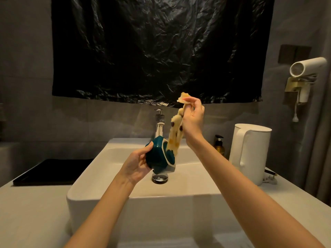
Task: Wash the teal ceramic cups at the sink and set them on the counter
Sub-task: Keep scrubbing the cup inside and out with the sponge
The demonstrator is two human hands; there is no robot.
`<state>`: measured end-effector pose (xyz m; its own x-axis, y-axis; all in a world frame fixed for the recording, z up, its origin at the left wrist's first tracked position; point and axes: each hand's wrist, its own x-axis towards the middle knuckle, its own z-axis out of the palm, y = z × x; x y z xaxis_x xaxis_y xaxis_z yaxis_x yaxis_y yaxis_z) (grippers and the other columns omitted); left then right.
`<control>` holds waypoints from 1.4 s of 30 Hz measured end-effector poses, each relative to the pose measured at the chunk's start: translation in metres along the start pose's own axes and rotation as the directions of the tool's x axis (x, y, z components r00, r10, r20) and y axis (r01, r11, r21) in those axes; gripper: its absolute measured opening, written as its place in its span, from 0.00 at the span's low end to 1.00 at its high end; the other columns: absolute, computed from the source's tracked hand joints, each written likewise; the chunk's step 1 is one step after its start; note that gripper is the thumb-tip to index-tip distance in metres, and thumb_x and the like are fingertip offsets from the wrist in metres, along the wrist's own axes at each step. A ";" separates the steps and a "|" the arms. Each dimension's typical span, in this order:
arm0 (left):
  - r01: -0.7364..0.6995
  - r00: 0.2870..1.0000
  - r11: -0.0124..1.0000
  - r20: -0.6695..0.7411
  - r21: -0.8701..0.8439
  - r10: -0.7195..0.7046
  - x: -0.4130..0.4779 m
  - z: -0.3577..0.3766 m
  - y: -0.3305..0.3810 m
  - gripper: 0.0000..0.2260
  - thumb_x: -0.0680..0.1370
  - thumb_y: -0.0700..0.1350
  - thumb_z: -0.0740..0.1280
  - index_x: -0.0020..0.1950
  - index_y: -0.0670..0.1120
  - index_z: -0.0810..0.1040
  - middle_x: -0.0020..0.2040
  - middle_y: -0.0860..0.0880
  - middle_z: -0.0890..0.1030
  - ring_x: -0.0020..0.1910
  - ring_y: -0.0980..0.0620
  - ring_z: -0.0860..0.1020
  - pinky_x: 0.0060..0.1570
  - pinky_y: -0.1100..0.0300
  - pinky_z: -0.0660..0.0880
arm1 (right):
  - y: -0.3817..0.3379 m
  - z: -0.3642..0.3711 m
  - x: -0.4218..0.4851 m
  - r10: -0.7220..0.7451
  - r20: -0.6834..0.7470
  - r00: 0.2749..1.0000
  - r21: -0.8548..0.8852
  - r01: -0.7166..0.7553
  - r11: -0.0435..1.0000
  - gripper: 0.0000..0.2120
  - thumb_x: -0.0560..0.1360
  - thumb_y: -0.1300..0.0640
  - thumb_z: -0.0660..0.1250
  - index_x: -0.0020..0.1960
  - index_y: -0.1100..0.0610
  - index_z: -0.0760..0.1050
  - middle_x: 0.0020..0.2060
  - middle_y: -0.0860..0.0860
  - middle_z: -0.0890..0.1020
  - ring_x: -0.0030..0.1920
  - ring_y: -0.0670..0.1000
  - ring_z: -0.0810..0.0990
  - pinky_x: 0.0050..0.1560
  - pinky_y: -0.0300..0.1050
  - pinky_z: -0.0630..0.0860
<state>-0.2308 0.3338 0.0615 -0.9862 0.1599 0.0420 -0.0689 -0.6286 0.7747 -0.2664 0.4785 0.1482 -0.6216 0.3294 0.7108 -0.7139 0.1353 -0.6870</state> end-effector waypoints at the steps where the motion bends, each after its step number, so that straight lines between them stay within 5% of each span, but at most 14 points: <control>1: 0.003 1.000 1.000 0.003 -0.001 -0.003 -0.001 0.001 0.000 0.11 0.77 0.42 0.64 0.58 0.40 0.75 0.54 0.40 0.77 0.57 0.43 0.75 0.50 0.51 0.75 | 0.000 0.006 0.000 0.036 -0.059 0.998 0.020 -0.035 0.999 0.06 0.82 0.60 0.54 0.53 0.51 0.67 0.58 0.55 0.69 0.45 0.43 0.73 0.41 0.30 0.73; 3: -0.005 1.000 1.000 0.002 -0.023 0.005 -0.002 0.003 0.000 0.11 0.77 0.42 0.63 0.58 0.41 0.75 0.54 0.40 0.78 0.57 0.43 0.75 0.51 0.51 0.75 | 0.010 0.015 -0.010 0.168 -0.091 0.982 0.093 -0.159 0.983 0.03 0.82 0.57 0.55 0.54 0.51 0.61 0.59 0.57 0.68 0.45 0.45 0.73 0.40 0.34 0.73; 6: -0.025 1.000 0.995 0.008 -0.092 0.026 -0.001 0.000 0.001 0.14 0.78 0.44 0.63 0.61 0.40 0.74 0.55 0.40 0.78 0.58 0.43 0.75 0.53 0.51 0.75 | 0.034 0.017 -0.036 0.297 0.091 0.950 0.038 -0.302 0.953 0.07 0.81 0.52 0.57 0.55 0.52 0.60 0.58 0.55 0.67 0.51 0.49 0.73 0.44 0.35 0.72; 11: -0.057 0.998 0.993 0.000 -0.102 0.057 -0.001 -0.003 0.003 0.13 0.78 0.46 0.63 0.58 0.40 0.75 0.53 0.39 0.79 0.57 0.42 0.75 0.56 0.49 0.74 | 0.053 0.003 -0.070 -0.007 0.417 0.909 -0.265 0.129 0.956 0.15 0.78 0.45 0.58 0.63 0.48 0.68 0.61 0.46 0.66 0.62 0.47 0.62 0.62 0.40 0.66; 14: -0.068 0.998 0.993 -0.004 -0.097 0.068 -0.001 -0.004 0.004 0.13 0.77 0.46 0.63 0.58 0.41 0.76 0.54 0.39 0.79 0.58 0.42 0.75 0.56 0.49 0.74 | 0.061 -0.011 -0.081 -0.035 0.539 0.841 -0.261 0.206 0.943 0.19 0.78 0.49 0.53 0.68 0.47 0.68 0.65 0.46 0.63 0.65 0.46 0.60 0.66 0.40 0.64; 19: -0.052 0.998 0.998 -0.022 -0.029 0.052 0.000 -0.003 0.003 0.16 0.74 0.45 0.66 0.59 0.40 0.76 0.53 0.39 0.78 0.57 0.43 0.76 0.53 0.50 0.75 | 0.048 -0.031 -0.078 -0.129 0.509 0.851 -0.158 0.240 0.958 0.24 0.73 0.67 0.67 0.66 0.53 0.70 0.49 0.46 0.77 0.52 0.48 0.78 0.50 0.36 0.79; 26: -0.092 0.996 0.996 -0.009 -0.017 0.092 -0.004 -0.002 0.005 0.11 0.79 0.43 0.62 0.59 0.41 0.75 0.52 0.40 0.78 0.54 0.44 0.76 0.49 0.52 0.75 | 0.049 -0.032 -0.066 -0.031 0.416 0.909 -0.296 0.167 0.940 0.12 0.76 0.58 0.68 0.59 0.56 0.79 0.55 0.50 0.80 0.53 0.46 0.77 0.48 0.33 0.77; 33: -0.085 0.996 0.996 0.003 -0.018 0.085 -0.005 0.000 0.005 0.11 0.79 0.45 0.61 0.57 0.41 0.75 0.51 0.41 0.79 0.54 0.44 0.77 0.50 0.51 0.77 | 0.037 -0.033 -0.068 -0.111 0.458 0.882 -0.123 0.187 0.975 0.10 0.73 0.59 0.72 0.53 0.56 0.83 0.48 0.47 0.81 0.50 0.43 0.78 0.49 0.37 0.78; 37: -0.096 0.995 0.995 0.037 0.001 0.095 -0.006 0.005 0.003 0.10 0.79 0.43 0.59 0.57 0.42 0.75 0.53 0.41 0.78 0.55 0.44 0.76 0.51 0.51 0.76 | 0.047 -0.028 -0.058 0.036 0.338 0.941 -0.234 0.047 0.971 0.10 0.74 0.55 0.71 0.54 0.55 0.82 0.48 0.46 0.82 0.49 0.45 0.79 0.47 0.37 0.79; 42: -0.066 0.997 0.998 0.042 0.006 0.065 -0.006 0.004 0.004 0.09 0.79 0.42 0.60 0.55 0.41 0.75 0.52 0.41 0.78 0.54 0.43 0.76 0.51 0.49 0.77 | 0.049 -0.024 -0.066 0.178 0.327 0.928 -0.268 -0.090 0.959 0.12 0.75 0.54 0.70 0.56 0.56 0.81 0.49 0.47 0.81 0.47 0.45 0.78 0.42 0.34 0.77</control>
<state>-0.2242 0.3332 0.0667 -0.9814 0.1503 0.1191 -0.0030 -0.6329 0.7742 -0.2525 0.4864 0.0643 -0.8097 0.0238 0.5864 -0.5424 0.3510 -0.7633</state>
